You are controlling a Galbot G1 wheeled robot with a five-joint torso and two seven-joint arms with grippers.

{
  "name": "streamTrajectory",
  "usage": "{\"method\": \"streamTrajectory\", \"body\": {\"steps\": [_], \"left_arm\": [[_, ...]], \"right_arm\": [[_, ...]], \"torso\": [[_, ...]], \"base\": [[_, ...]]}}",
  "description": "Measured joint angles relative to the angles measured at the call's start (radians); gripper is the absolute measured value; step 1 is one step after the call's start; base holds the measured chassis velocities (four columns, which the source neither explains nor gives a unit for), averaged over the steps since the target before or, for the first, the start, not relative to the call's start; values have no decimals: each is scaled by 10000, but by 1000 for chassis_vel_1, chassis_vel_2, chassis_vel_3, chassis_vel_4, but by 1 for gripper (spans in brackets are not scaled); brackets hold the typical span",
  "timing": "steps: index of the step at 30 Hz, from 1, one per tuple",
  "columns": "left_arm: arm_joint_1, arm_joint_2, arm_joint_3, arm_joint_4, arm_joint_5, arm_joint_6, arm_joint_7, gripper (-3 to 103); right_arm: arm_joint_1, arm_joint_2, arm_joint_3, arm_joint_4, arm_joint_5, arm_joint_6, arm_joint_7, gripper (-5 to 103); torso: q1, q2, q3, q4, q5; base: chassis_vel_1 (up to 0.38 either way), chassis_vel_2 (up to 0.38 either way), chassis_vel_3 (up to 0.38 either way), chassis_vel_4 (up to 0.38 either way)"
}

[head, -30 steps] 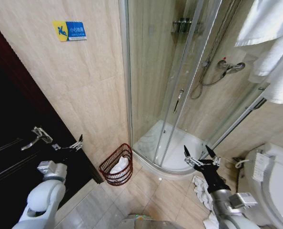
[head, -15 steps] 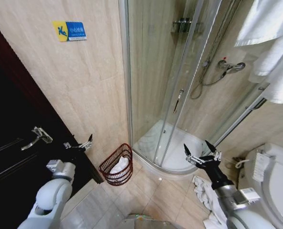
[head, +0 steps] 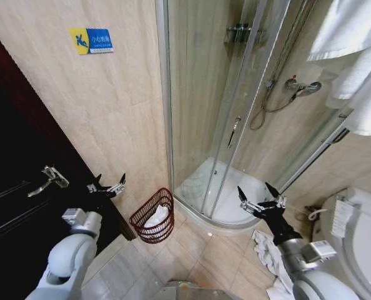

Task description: Discard the used towel into the hamper.

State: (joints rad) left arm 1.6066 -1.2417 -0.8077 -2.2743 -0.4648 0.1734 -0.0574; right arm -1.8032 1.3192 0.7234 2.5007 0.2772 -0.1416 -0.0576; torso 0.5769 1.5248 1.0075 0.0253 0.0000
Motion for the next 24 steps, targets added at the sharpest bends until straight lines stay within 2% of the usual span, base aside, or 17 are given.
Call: {"method": "streamTrajectory", "body": {"steps": [18, 24], "left_arm": [[107, -4, 70, -37, 263, -231, -27, 100], [98, -6, 124, -105, 369, -206, -34, 100]], "right_arm": [[-195, 300, 60, 0, -198, 179, -155, 100], [-174, 343, 60, 0, -227, 186, -184, 100]], "torso": [[1, -4, -2, 0, -1], [-86, -170, -88, 1, -1]], "base": [[2, -3, -3, 2], [65, -47, -62, 62]]}}
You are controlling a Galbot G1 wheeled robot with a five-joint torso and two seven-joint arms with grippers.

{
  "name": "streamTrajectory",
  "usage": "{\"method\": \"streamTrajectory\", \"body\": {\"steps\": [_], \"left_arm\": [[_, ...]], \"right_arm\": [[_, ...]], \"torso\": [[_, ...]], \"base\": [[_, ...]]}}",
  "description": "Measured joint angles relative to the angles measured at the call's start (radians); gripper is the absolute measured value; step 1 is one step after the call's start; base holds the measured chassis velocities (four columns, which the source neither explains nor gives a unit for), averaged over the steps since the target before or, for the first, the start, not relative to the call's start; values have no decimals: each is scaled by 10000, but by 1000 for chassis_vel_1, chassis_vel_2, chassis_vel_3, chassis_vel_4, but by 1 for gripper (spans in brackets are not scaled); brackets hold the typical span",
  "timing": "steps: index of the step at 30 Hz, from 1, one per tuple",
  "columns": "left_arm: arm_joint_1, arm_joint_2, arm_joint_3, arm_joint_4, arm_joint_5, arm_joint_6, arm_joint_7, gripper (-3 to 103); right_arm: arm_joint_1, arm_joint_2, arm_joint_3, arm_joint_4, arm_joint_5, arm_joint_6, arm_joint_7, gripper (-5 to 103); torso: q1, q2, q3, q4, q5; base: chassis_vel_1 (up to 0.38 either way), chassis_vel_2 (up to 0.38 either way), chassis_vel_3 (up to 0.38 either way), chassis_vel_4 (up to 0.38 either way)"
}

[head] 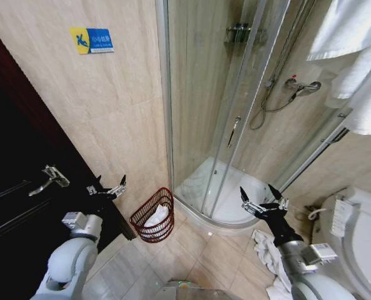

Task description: Discard the used towel into the hamper.

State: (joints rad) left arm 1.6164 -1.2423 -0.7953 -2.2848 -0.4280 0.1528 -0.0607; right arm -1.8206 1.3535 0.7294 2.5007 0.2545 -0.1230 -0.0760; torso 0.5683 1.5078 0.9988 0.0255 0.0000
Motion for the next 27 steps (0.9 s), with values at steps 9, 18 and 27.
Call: {"method": "streamTrajectory", "body": {"steps": [9, 18, 27], "left_arm": [[2, 7, 18, -15, 52, -117, -77, 100], [-79, 14, 36, 89, 33, -408, -269, 100], [-80, 20, 61, 120, 62, -383, -258, 100]], "right_arm": [[-29, 47, 4, -5, -26, 47, -51, 100], [-38, 155, -20, -7, -143, 67, -91, 100], [-88, 211, -13, -7, -169, -226, -106, 100]], "torso": [[-219, -492, -266, 0, 0], [-260, -583, -318, -1, 1], [-256, -567, -310, 0, 0]], "base": [[40, -39, -46, 40], [0, 0, 0, 0], [0, 0, 0, 0]]}}
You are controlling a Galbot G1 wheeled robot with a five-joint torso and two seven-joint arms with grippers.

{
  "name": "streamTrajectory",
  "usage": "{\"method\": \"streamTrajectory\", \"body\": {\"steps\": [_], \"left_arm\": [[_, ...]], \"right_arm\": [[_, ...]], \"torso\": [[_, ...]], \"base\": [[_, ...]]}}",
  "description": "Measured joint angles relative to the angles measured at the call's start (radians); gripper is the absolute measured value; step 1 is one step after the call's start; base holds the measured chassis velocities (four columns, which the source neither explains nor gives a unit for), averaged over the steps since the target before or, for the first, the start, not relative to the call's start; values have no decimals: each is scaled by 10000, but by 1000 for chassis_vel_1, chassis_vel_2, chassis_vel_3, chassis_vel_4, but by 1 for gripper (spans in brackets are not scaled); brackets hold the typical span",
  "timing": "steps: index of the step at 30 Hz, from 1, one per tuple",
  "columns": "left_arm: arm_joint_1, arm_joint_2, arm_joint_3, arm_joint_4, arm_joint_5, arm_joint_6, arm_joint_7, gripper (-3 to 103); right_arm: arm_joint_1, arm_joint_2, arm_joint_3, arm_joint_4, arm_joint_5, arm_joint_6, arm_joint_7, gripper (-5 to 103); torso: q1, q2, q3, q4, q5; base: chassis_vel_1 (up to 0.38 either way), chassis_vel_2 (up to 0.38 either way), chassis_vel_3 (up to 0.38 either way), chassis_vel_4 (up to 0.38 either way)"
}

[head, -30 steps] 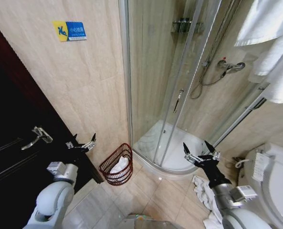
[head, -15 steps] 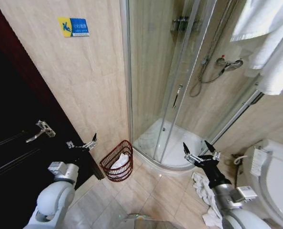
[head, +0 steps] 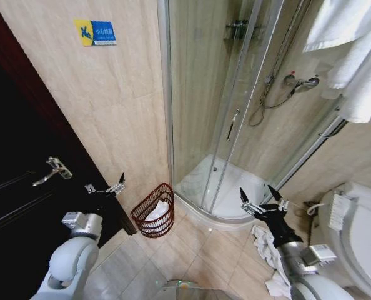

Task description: Discard the used towel into the hamper.

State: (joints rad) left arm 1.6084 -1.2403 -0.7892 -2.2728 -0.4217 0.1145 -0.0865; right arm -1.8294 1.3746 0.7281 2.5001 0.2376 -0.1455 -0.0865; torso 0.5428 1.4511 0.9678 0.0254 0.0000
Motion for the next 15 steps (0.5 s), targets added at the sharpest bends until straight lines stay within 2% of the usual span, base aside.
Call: {"method": "streamTrajectory", "body": {"steps": [6, 15], "left_arm": [[19, 1, 9, 32, 29, -1, 12, 100], [142, -8, -18, 31, 63, -36, 28, 100]], "right_arm": [[38, 6, -8, 0, -14, -32, -31, 100], [88, -30, 8, 0, 4, -18, -34, 100]], "torso": [[8, 12, 7, 0, -1], [15, 27, 15, 0, 1]], "base": [[0, 0, 0, 0], [-86, -84, 90, 75]]}}
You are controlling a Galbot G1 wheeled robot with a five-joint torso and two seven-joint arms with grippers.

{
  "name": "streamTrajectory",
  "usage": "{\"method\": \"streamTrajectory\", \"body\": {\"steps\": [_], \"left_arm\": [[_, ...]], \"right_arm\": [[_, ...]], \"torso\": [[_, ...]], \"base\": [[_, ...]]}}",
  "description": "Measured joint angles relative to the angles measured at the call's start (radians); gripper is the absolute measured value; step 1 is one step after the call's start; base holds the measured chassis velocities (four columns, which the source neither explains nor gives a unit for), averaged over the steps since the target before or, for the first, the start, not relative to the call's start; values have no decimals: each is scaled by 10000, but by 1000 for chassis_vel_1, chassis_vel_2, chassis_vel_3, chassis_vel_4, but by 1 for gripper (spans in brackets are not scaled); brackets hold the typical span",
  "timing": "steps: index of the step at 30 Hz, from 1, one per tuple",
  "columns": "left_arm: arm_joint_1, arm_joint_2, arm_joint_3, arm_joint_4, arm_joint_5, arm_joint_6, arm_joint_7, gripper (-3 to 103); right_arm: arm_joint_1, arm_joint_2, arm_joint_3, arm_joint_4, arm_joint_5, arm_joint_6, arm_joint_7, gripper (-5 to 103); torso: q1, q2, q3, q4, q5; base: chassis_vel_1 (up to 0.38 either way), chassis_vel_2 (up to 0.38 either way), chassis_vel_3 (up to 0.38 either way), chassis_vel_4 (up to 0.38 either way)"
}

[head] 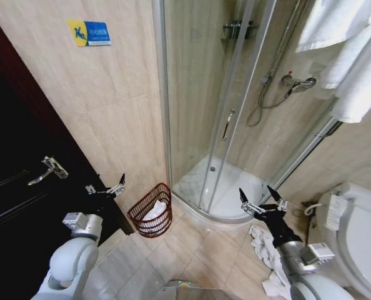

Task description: Discard the used towel into the hamper.

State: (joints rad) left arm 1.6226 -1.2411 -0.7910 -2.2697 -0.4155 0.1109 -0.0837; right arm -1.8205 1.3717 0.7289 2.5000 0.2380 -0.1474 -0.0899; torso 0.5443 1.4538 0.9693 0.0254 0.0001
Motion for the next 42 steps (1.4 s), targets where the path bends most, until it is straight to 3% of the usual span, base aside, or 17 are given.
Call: {"method": "streamTrajectory", "body": {"steps": [42], "left_arm": [[147, -133, 163, -41, 194, -121, 60, 100]], "right_arm": [[17, 26, 24, -99, 6, 180, -41, 100]], "torso": [[9, 20, 11, 1, 1]], "base": [[-121, -119, 122, 118]]}}
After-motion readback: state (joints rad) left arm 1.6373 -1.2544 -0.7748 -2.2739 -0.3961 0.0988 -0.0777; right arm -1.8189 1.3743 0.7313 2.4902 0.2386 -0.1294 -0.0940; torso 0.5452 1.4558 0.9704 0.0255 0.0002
